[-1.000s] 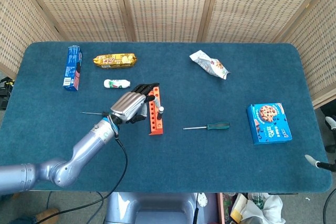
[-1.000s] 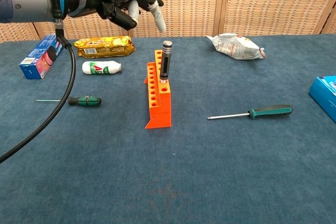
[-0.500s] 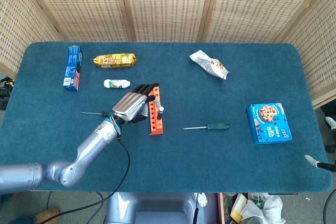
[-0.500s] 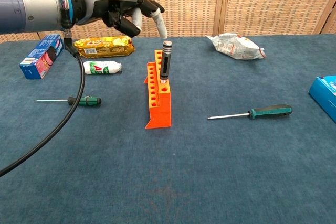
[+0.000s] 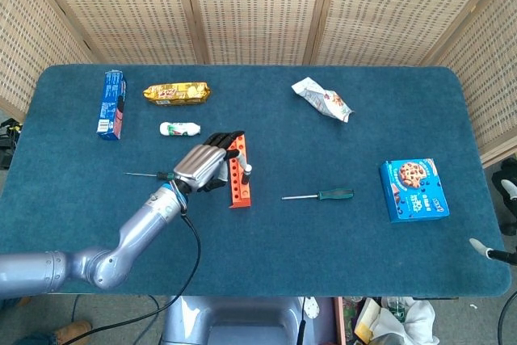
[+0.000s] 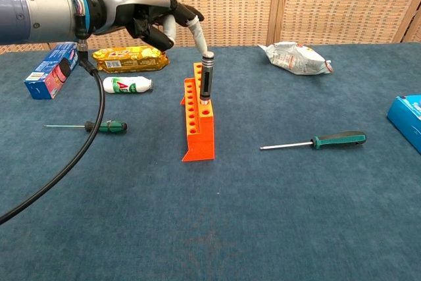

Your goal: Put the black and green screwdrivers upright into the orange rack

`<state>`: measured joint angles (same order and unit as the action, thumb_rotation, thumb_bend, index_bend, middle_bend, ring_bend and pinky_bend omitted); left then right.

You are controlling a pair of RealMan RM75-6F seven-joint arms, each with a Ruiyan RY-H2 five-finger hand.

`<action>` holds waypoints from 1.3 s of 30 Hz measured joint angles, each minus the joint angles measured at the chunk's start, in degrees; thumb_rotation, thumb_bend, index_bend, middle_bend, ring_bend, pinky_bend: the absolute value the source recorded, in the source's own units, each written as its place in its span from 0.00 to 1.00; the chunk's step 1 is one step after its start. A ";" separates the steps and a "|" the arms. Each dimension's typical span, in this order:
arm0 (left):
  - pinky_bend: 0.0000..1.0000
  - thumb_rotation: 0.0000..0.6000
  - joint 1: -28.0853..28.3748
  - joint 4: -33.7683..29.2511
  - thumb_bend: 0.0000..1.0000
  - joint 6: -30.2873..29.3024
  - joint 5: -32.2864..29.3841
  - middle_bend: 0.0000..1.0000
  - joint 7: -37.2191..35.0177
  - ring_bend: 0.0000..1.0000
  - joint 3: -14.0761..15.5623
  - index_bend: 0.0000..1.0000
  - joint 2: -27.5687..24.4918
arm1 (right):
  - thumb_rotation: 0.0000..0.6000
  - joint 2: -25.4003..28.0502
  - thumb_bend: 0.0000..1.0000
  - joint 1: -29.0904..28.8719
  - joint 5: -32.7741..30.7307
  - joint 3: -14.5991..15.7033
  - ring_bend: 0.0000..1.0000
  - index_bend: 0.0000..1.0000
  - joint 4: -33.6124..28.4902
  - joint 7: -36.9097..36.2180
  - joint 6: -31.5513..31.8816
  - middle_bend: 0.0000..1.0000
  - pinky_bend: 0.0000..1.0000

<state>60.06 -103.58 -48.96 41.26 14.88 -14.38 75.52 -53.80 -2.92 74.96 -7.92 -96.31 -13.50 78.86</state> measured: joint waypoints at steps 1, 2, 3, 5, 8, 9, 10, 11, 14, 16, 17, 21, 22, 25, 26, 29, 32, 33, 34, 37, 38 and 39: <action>0.00 1.00 0.06 -0.08 1.00 0.07 -0.19 0.00 0.06 0.00 0.09 0.41 -0.11 | 1.00 -0.01 0.00 0.00 0.00 0.02 0.00 0.00 0.00 0.00 -0.05 0.00 0.00; 0.00 1.00 0.10 -0.13 1.00 0.11 -0.35 0.00 0.08 0.00 0.14 0.41 -0.18 | 1.00 -0.02 0.00 -0.02 -0.02 0.02 0.00 0.00 0.01 0.03 -0.07 0.00 0.00; 0.00 1.00 0.15 -0.18 1.00 0.15 -0.51 0.00 0.07 0.00 0.16 0.41 -0.24 | 1.00 -0.03 0.00 -0.03 -0.02 0.03 0.00 0.00 0.01 0.07 -0.08 0.00 0.00; 0.00 1.00 0.19 -0.30 1.00 0.28 -0.68 0.00 -0.18 0.00 0.21 0.41 -0.33 | 1.00 -0.06 0.00 -0.03 0.04 0.05 0.00 0.00 -0.03 0.21 -0.03 0.00 0.00; 0.00 1.00 0.15 -0.51 1.00 0.48 -0.60 0.00 -0.52 0.00 0.35 0.42 -0.60 | 1.00 -0.08 0.00 -0.02 0.03 0.03 0.00 0.00 -0.09 0.33 0.07 0.00 0.00; 0.00 1.00 0.13 -0.57 1.00 0.49 -0.55 0.00 -0.57 0.00 0.41 0.42 -0.69 | 1.00 -0.09 0.00 -0.02 0.01 0.03 0.00 0.00 -0.09 0.30 0.06 0.00 0.00; 0.00 1.00 0.12 -0.61 1.00 0.51 -0.50 0.00 -0.59 0.00 0.50 0.42 -0.80 | 1.00 -0.09 0.00 -0.03 0.00 0.03 0.00 0.00 -0.09 0.29 0.05 0.00 0.00; 0.00 1.00 0.12 -0.65 1.00 0.56 -0.54 0.00 -0.56 0.00 0.60 0.42 -0.90 | 1.00 -0.09 0.00 -0.03 -0.02 0.03 0.00 0.00 -0.07 0.29 0.02 0.00 0.00; 0.00 1.00 0.21 -0.85 1.00 0.87 -0.89 0.00 -0.50 0.00 0.94 0.43 -1.23 | 1.00 -0.10 0.00 -0.04 0.08 0.05 0.00 0.00 -0.07 0.33 0.08 0.00 0.00; 0.00 1.00 0.23 -0.90 1.00 1.04 -1.02 0.00 -0.64 0.00 1.10 0.43 -1.34 | 1.00 -0.11 0.00 -0.04 0.08 0.04 0.00 0.00 -0.09 0.38 0.11 0.00 0.00; 0.00 1.00 0.22 -0.87 1.00 1.05 -1.01 0.00 -0.69 0.00 1.17 0.43 -1.35 | 1.00 -0.12 0.00 -0.02 0.07 0.05 0.00 0.00 -0.09 0.37 0.13 0.00 0.00; 0.00 1.00 0.13 -0.59 1.00 1.07 -0.96 0.00 -1.19 0.00 1.25 0.43 -1.25 | 1.00 -0.11 0.00 -0.02 -0.02 0.02 0.00 0.00 -0.01 0.29 0.10 0.00 0.00; 0.00 1.00 0.05 -0.59 1.00 1.04 -0.76 0.00 -1.53 0.00 1.13 0.43 -1.25 | 1.00 -0.11 0.00 -0.03 -0.04 0.01 0.00 0.00 0.00 0.27 0.07 0.00 0.00; 0.00 1.00 -0.46 -0.78 1.00 0.67 0.71 0.00 -2.86 0.00 0.60 0.43 -1.32 | 1.00 -0.11 0.00 -0.08 -0.07 0.01 0.00 0.00 0.01 0.30 -0.03 0.00 0.00; 0.00 1.00 -0.72 -0.94 1.00 0.53 1.40 0.00 -3.47 0.00 0.37 0.42 -1.42 | 1.00 -0.13 0.00 -0.10 -0.07 0.01 0.00 0.00 0.05 0.34 -0.05 0.00 0.00; 0.00 1.00 -1.87 -1.73 0.96 0.11 4.03 0.00 -5.95 0.00 -0.50 0.38 -2.34 | 1.00 -0.16 0.00 -0.12 0.00 0.05 0.00 0.00 -0.03 0.50 -0.05 0.00 0.00; 0.00 1.00 -3.06 -2.13 0.41 -1.13 6.78 0.00 -6.99 0.00 -0.94 0.33 -3.63 | 1.00 -0.19 0.00 -0.12 0.08 0.10 0.00 0.00 -0.08 0.56 -0.02 0.00 0.00; 0.00 1.00 -3.33 -2.04 0.19 -1.92 7.46 0.00 -6.70 0.00 -0.87 0.32 -3.88 | 1.00 -0.20 0.00 -0.12 0.11 0.11 0.00 0.00 -0.10 0.61 0.00 0.00 0.00; 0.00 1.00 -3.61 -1.83 0.09 -3.02 7.96 0.00 -5.77 0.00 -0.61 0.32 -4.12 | 1.00 -0.20 0.00 -0.11 0.13 0.12 0.00 0.00 -0.13 0.65 0.03 0.00 0.00; 0.00 1.00 -4.16 -1.28 0.00 -5.62 7.71 0.00 -1.41 0.00 0.51 0.35 -4.56 | 1.00 -0.20 0.00 -0.09 0.22 0.17 0.00 0.00 -0.27 0.80 0.10 0.00 0.00; 0.00 1.00 -4.31 -1.04 0.00 -6.43 7.30 0.00 0.32 0.00 0.96 0.37 -4.64 | 1.00 -0.20 0.00 -0.07 0.29 0.20 0.00 0.00 -0.35 0.88 0.17 0.00 0.00; 0.00 1.00 -4.49 -0.70 0.00 -7.28 6.78 0.00 2.18 0.00 1.52 0.39 -4.63 | 1.00 -0.20 0.00 -0.05 0.34 0.21 0.00 0.00 -0.40 0.93 0.23 0.00 0.00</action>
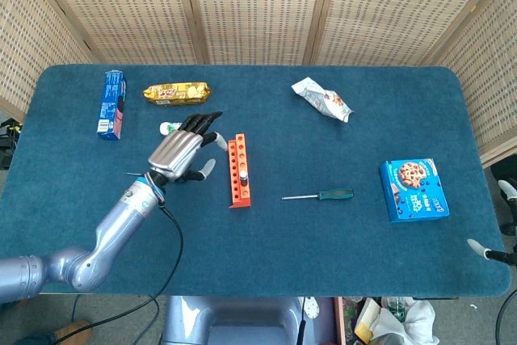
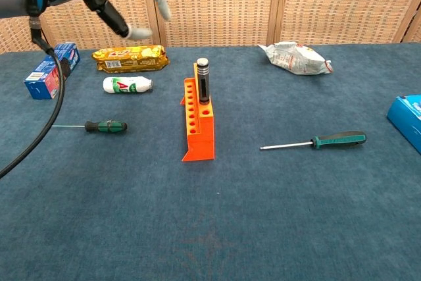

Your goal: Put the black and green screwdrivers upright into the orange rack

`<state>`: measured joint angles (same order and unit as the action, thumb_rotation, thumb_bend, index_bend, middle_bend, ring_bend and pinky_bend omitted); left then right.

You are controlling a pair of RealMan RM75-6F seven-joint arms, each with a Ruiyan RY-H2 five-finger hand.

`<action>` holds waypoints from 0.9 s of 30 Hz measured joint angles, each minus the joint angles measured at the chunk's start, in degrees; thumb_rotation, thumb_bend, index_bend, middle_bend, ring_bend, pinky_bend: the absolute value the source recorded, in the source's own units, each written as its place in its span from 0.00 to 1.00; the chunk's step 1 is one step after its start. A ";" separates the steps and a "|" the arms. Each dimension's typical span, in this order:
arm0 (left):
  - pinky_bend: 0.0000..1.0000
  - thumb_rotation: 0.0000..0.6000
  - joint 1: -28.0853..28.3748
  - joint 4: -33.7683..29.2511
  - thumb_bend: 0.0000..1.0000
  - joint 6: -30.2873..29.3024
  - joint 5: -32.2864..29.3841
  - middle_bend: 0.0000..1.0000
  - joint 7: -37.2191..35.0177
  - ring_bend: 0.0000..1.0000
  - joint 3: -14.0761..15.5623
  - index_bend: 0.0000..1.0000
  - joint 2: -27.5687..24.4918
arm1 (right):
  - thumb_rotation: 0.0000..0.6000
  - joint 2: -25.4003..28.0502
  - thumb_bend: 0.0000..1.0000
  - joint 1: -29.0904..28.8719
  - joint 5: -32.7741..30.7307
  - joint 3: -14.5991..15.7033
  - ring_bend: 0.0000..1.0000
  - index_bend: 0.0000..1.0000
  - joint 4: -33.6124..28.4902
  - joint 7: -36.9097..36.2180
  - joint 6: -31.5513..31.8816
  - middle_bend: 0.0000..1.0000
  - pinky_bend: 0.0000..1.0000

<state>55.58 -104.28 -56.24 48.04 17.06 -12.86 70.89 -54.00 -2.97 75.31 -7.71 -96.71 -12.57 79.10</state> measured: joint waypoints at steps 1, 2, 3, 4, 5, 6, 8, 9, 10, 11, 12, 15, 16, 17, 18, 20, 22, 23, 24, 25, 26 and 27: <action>0.00 1.00 -0.29 0.63 0.00 -1.17 -0.87 0.00 2.56 0.00 0.86 0.40 0.13 | 1.00 -0.01 0.00 0.02 0.07 0.02 0.00 0.00 -0.05 0.05 0.08 0.00 0.00; 0.00 1.00 -0.56 1.31 0.00 -2.03 -1.69 0.00 4.44 0.00 1.63 0.42 0.35 | 1.00 -0.02 0.00 0.06 0.16 0.06 0.00 0.00 -0.12 0.15 0.18 0.00 0.00; 0.00 1.00 -0.84 2.20 0.00 -2.82 -2.57 0.00 6.18 0.00 2.41 0.42 0.67 | 1.00 -0.03 0.00 0.08 0.21 0.09 0.00 0.00 -0.17 0.21 0.23 0.00 0.00; 0.00 1.00 -1.23 3.59 0.00 -3.70 -3.58 0.00 8.01 0.00 3.30 0.43 1.23 | 1.00 -0.04 0.00 0.09 0.23 0.11 0.00 0.00 -0.19 0.24 0.24 0.00 0.00; 0.00 1.00 -1.54 4.71 0.00 -4.16 -4.11 0.00 8.87 0.00 3.88 0.44 1.74 | 1.00 -0.05 0.00 0.09 0.27 0.13 0.00 0.00 -0.23 0.28 0.26 0.00 0.00; 0.00 1.00 -1.87 5.86 0.00 -4.48 -4.49 0.00 9.35 0.00 4.41 0.44 2.29 | 1.00 -0.06 0.00 0.09 0.29 0.14 0.00 0.00 -0.24 0.30 0.27 0.00 0.00; 0.00 1.00 -2.74 8.60 0.00 -4.66 -4.95 0.00 9.46 0.00 5.42 0.45 3.70 | 1.00 -0.11 0.00 0.09 0.40 0.15 0.00 0.00 -0.27 0.39 0.38 0.00 0.00; 0.00 1.00 -3.14 9.75 0.00 -4.55 -5.03 0.00 9.22 0.00 5.78 0.45 4.32 | 1.00 -0.13 0.00 0.09 0.43 0.15 0.00 0.00 -0.28 0.45 0.42 0.00 0.00; 0.00 1.00 -3.67 11.33 0.00 -4.25 -5.06 0.00 8.70 0.00 6.22 0.46 5.17 | 1.00 -0.16 0.00 0.08 0.43 0.16 0.00 0.00 -0.27 0.54 0.41 0.00 0.00; 0.00 1.00 -4.04 12.51 0.00 -3.93 -5.06 0.00 8.26 0.00 6.52 0.46 5.83 | 1.00 -0.22 0.00 0.05 0.39 0.18 0.00 0.00 -0.26 0.65 0.34 0.00 0.00; 0.00 1.00 -4.40 13.66 0.00 -3.57 -5.00 0.00 7.78 0.00 6.79 0.47 6.50 | 1.00 -0.25 0.00 0.02 0.34 0.18 0.00 0.00 -0.24 0.71 0.27 0.00 0.00; 0.00 1.00 -5.45 17.33 0.01 -1.92 -4.13 0.00 5.49 0.00 7.32 0.50 8.92 | 1.00 -0.38 0.00 -0.17 0.08 0.17 0.00 0.00 -0.12 0.97 -0.09 0.00 0.00; 0.00 1.00 -5.80 18.68 0.03 -1.28 -3.60 0.00 4.72 0.00 7.48 0.50 9.84 | 1.00 -0.39 0.00 -0.19 0.06 0.17 0.00 0.00 -0.12 0.99 -0.13 0.00 0.00; 0.00 1.00 -6.02 19.62 0.06 -0.82 -3.24 0.00 4.34 0.00 7.58 0.51 10.43 | 1.00 -0.40 0.00 -0.21 0.03 0.17 0.00 0.00 -0.11 1.01 -0.19 0.00 0.00; 0.00 1.00 -6.18 20.53 0.09 -0.36 -3.02 0.00 4.14 0.00 7.65 0.51 10.99 | 1.00 -0.41 0.00 -0.23 -0.01 0.17 0.00 0.00 -0.09 1.02 -0.23 0.00 0.00; 0.00 1.00 -6.42 22.55 0.14 0.84 -2.96 0.00 3.88 0.00 7.64 0.52 12.35 | 1.00 -0.44 0.00 -0.26 -0.17 0.13 0.00 0.00 -0.01 1.00 -0.32 0.00 0.00; 0.00 1.00 -6.51 24.24 0.17 2.20 -3.23 0.00 3.78 0.00 7.45 0.52 13.63 | 1.00 -0.48 0.00 -0.33 -0.28 0.11 0.00 0.00 0.06 1.01 -0.49 0.00 0.00; 0.00 1.00 -6.51 24.81 0.17 2.67 -3.39 0.00 3.81 0.00 7.35 0.51 14.12 | 1.00 -0.51 0.00 -0.39 -0.36 0.10 0.00 0.00 0.11 1.03 -0.62 0.00 0.00; 0.00 1.00 -6.51 25.30 0.17 3.02 -3.57 0.00 3.91 0.00 7.24 0.51 14.52 | 1.00 -0.53 0.00 -0.43 -0.40 0.10 0.00 0.00 0.13 1.04 -0.69 0.00 0.00; 0.00 1.00 -6.47 25.81 0.18 3.39 -3.80 0.00 4.11 0.00 7.09 0.51 14.98 | 1.00 -0.55 0.00 -0.47 -0.44 0.09 0.00 0.00 0.15 1.07 -0.77 0.00 0.00; 0.00 1.00 -6.44 26.15 0.19 3.62 -3.97 0.00 4.24 0.00 6.95 0.51 15.28 | 1.00 -0.58 0.00 -0.52 -0.50 0.09 0.00 0.00 0.19 1.15 -0.87 0.00 0.00; 0.00 1.00 -6.40 26.47 0.20 3.79 -4.10 0.00 4.34 0.00 6.81 0.51 15.56 | 1.00 -0.61 0.00 -0.55 -0.54 0.10 0.00 0.00 0.22 1.23 -0.94 0.00 0.00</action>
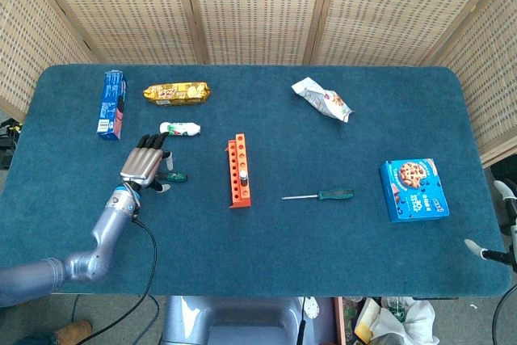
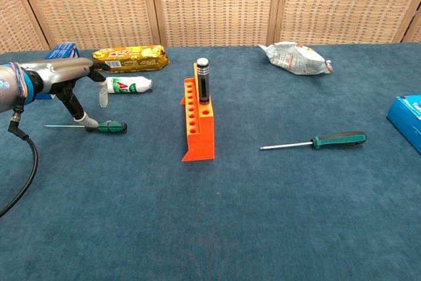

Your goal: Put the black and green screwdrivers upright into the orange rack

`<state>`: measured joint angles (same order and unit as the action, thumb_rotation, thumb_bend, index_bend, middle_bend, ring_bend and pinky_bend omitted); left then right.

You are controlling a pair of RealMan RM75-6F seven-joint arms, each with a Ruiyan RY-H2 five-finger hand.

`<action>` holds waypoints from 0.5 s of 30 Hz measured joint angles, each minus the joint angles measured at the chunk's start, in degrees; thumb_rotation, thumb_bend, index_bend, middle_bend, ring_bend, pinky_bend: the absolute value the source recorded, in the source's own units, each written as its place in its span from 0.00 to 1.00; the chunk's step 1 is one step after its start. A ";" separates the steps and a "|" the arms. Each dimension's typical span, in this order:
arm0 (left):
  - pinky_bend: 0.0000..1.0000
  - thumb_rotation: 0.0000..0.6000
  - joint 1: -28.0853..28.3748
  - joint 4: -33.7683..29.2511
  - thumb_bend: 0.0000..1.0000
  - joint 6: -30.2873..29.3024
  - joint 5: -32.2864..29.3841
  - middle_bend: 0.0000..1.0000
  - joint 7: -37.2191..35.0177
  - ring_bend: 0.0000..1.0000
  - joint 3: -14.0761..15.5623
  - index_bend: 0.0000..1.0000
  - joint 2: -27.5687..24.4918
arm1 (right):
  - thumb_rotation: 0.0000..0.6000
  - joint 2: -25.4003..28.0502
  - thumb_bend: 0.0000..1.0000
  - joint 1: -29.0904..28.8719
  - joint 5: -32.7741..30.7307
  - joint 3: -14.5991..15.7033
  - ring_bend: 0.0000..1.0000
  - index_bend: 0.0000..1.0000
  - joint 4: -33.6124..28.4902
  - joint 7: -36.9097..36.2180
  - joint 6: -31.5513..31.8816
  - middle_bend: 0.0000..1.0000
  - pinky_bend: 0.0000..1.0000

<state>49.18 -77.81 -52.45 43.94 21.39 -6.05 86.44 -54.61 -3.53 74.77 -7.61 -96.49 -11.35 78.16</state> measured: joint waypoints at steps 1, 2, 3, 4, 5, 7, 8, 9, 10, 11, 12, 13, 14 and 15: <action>0.00 1.00 0.06 0.44 0.21 0.20 -0.15 0.00 0.12 0.00 -0.18 0.51 0.34 | 1.00 -0.04 0.00 -0.03 -0.04 0.01 0.00 0.00 0.03 0.08 -0.07 0.00 0.00; 0.00 1.00 0.11 0.80 0.23 0.34 -0.26 0.00 0.22 0.00 -0.31 0.51 0.59 | 1.00 -0.08 0.00 -0.07 -0.07 0.02 0.00 0.00 0.04 0.15 -0.13 0.00 0.00; 0.00 1.00 0.17 1.17 0.24 0.49 -0.38 0.00 0.35 0.00 -0.45 0.51 0.85 | 1.00 -0.10 0.00 -0.09 -0.10 0.02 0.00 0.00 0.05 0.21 -0.16 0.00 0.00; 0.00 1.00 0.25 1.65 0.25 0.71 -0.56 0.00 0.51 0.00 -0.65 0.51 1.18 | 1.00 -0.12 0.00 -0.11 -0.13 0.02 0.00 0.00 0.06 0.26 -0.19 0.00 0.00; 0.00 1.00 0.32 2.00 0.27 0.89 -0.73 0.00 0.63 0.00 -0.83 0.51 1.42 | 1.00 -0.16 0.00 -0.14 -0.17 0.02 0.00 0.00 0.06 0.33 -0.23 0.00 0.00; 0.00 1.00 0.50 2.73 0.28 1.31 -1.14 0.00 0.97 0.00 -1.19 0.51 1.90 | 1.00 -0.18 0.00 -0.16 -0.22 0.01 0.00 0.00 0.06 0.39 -0.26 0.00 0.00; 0.00 1.00 0.59 3.11 0.28 1.57 -1.42 0.00 1.24 0.00 -1.31 0.51 2.13 | 1.00 -0.18 0.00 -0.17 -0.25 0.00 0.00 0.00 0.05 0.39 -0.27 0.00 0.00; 0.00 1.00 0.63 3.29 0.28 1.70 -1.57 0.00 1.38 0.00 -1.37 0.51 2.26 | 1.00 -0.17 0.00 -0.17 -0.26 0.00 0.00 0.00 0.05 0.35 -0.28 0.00 0.00; 0.00 1.00 0.71 3.66 0.28 1.98 -1.87 0.00 1.59 0.00 -1.47 0.51 2.52 | 1.00 -0.17 0.00 -0.16 -0.27 0.00 0.00 0.00 0.06 0.31 -0.29 0.00 0.00; 0.00 1.00 0.76 3.94 0.28 2.20 -2.08 0.00 1.71 0.00 -1.56 0.51 2.74 | 1.00 -0.17 0.00 -0.17 -0.29 -0.01 0.00 0.00 0.07 0.36 -0.29 0.00 0.00; 0.00 1.00 0.81 4.22 0.28 2.41 -2.29 0.00 1.83 0.00 -1.64 0.51 2.97 | 1.00 -0.18 0.00 -0.18 -0.34 -0.02 0.00 0.00 0.08 0.42 -0.30 0.00 0.00; 0.00 1.00 0.87 4.56 0.28 2.67 -2.50 0.00 1.98 0.00 -1.72 0.51 3.23 | 1.00 -0.19 0.00 -0.18 -0.38 -0.02 0.00 0.00 0.09 0.45 -0.31 0.00 0.00; 0.00 1.00 0.91 4.73 0.28 2.93 -2.63 0.00 2.06 0.00 -1.76 0.51 3.37 | 1.00 -0.20 0.00 -0.20 -0.42 -0.04 0.00 0.00 0.06 0.43 -0.35 0.00 0.00; 0.00 1.00 0.96 4.90 0.28 3.23 -2.79 0.00 2.14 0.00 -1.79 0.51 3.50 | 1.00 -0.19 0.00 -0.20 -0.45 -0.05 0.00 0.00 0.05 0.42 -0.35 0.00 0.00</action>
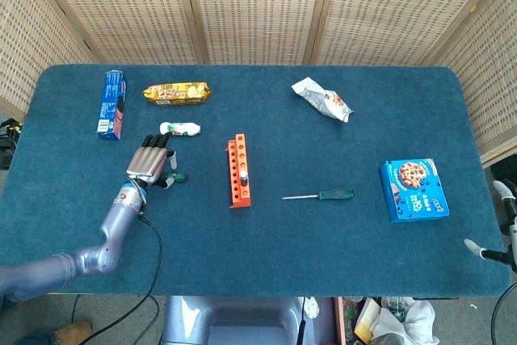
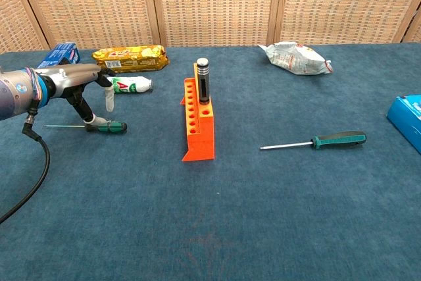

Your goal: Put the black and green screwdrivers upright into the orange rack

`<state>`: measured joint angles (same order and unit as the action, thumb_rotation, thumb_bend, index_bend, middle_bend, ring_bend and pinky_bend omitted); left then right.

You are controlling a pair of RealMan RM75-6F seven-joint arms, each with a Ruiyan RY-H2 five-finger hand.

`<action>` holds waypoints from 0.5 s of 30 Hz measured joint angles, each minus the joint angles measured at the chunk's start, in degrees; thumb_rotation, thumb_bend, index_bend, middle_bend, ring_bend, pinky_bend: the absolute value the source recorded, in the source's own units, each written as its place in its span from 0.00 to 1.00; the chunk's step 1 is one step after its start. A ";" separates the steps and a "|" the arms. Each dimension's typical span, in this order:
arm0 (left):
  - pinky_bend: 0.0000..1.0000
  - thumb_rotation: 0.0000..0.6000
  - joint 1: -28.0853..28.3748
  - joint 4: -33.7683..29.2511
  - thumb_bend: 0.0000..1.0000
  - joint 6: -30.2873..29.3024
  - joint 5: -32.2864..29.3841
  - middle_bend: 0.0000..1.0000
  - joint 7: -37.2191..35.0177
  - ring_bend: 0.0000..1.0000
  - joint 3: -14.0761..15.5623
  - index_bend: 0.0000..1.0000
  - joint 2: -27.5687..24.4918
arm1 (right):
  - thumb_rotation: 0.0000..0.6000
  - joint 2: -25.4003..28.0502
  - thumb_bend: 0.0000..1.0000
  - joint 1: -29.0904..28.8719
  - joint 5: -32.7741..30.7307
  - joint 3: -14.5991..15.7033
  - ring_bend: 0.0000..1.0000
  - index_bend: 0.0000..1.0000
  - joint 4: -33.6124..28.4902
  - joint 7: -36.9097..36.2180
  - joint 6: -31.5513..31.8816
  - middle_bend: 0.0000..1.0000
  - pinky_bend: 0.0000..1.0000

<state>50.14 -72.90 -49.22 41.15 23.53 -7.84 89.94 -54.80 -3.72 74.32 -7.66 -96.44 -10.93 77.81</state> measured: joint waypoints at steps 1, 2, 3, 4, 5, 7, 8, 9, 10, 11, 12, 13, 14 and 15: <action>0.00 1.00 0.07 0.34 0.28 0.38 -0.25 0.00 0.21 0.00 0.00 0.51 0.23 | 1.00 0.01 0.00 0.02 -0.03 0.00 0.00 0.00 0.03 -0.03 0.01 0.00 0.00; 0.00 1.00 0.12 0.66 0.28 0.61 -0.45 0.00 0.45 0.00 0.04 0.51 0.45 | 1.00 0.01 0.00 0.02 -0.03 -0.02 0.00 0.00 0.03 -0.10 0.03 0.00 0.00; 0.00 1.00 0.17 0.99 0.28 0.85 -0.69 0.00 0.67 0.00 0.06 0.51 0.69 | 1.00 0.01 0.00 0.03 -0.03 -0.04 0.00 0.00 0.03 -0.18 0.05 0.00 0.00; 0.00 1.00 0.22 1.41 0.28 1.10 -1.06 0.00 0.89 0.00 0.03 0.51 1.08 | 1.00 0.01 0.00 0.03 -0.06 -0.07 0.00 0.00 0.04 -0.27 0.07 0.00 0.00; 0.00 1.00 0.25 1.76 0.28 1.29 -1.27 0.00 1.03 0.00 0.02 0.51 1.38 | 1.00 0.02 0.00 0.05 -0.09 -0.09 0.00 0.00 0.08 -0.34 0.08 0.00 0.00; 0.00 1.00 0.34 2.67 0.28 1.68 -1.66 0.00 1.33 0.00 -0.03 0.51 2.15 | 1.00 0.02 0.00 0.03 -0.09 -0.09 0.00 0.00 0.11 -0.39 0.01 0.00 0.00; 0.00 1.00 0.38 3.04 0.29 1.81 -1.79 0.00 1.42 0.00 -0.07 0.51 2.46 | 1.00 0.03 0.00 0.02 -0.08 -0.08 0.00 0.00 0.12 -0.42 -0.03 0.00 0.00; 0.00 1.00 0.40 3.34 0.29 1.91 -1.88 0.00 1.48 0.00 -0.15 0.51 2.71 | 1.00 0.04 0.00 0.01 -0.08 -0.06 0.00 0.00 0.13 -0.43 -0.07 0.00 0.00; 0.00 1.00 0.42 3.76 0.29 2.07 -2.04 0.00 1.50 0.00 -0.29 0.51 2.97 | 1.00 0.04 0.00 -0.01 -0.07 -0.06 0.00 0.00 0.14 -0.43 -0.11 0.00 0.00; 0.00 1.00 0.44 4.06 0.30 2.18 -2.14 0.00 1.50 0.00 -0.38 0.51 3.16 | 1.00 0.04 0.00 -0.01 -0.09 -0.06 0.00 0.00 0.14 -0.43 -0.10 0.00 0.00; 0.00 1.00 0.46 4.41 0.30 2.30 -2.23 0.00 1.52 0.00 -0.47 0.51 3.35 | 1.00 0.04 0.00 -0.01 -0.08 -0.06 0.00 0.00 0.15 -0.45 -0.10 0.00 0.00; 0.00 1.00 0.50 4.89 0.30 2.51 -2.36 0.00 1.53 0.00 -0.61 0.51 3.65 | 1.00 0.03 0.00 -0.01 -0.07 -0.06 0.00 0.00 0.15 -0.47 -0.10 0.00 0.00; 0.00 1.00 0.52 5.20 0.30 2.70 -2.45 0.00 1.51 0.00 -0.73 0.51 3.89 | 1.00 0.03 0.00 -0.01 -0.10 -0.06 0.00 0.00 0.21 -0.48 -0.12 0.00 0.00; 0.00 1.00 0.54 5.43 0.30 2.89 -2.50 0.00 1.48 0.00 -0.83 0.51 4.06 | 1.00 0.03 0.00 -0.02 -0.15 -0.07 0.00 0.00 0.22 -0.49 -0.17 0.00 0.00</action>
<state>50.68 -67.47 -46.32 38.65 25.01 -8.67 94.00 -54.76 -3.74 74.17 -7.73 -96.22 -11.42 77.64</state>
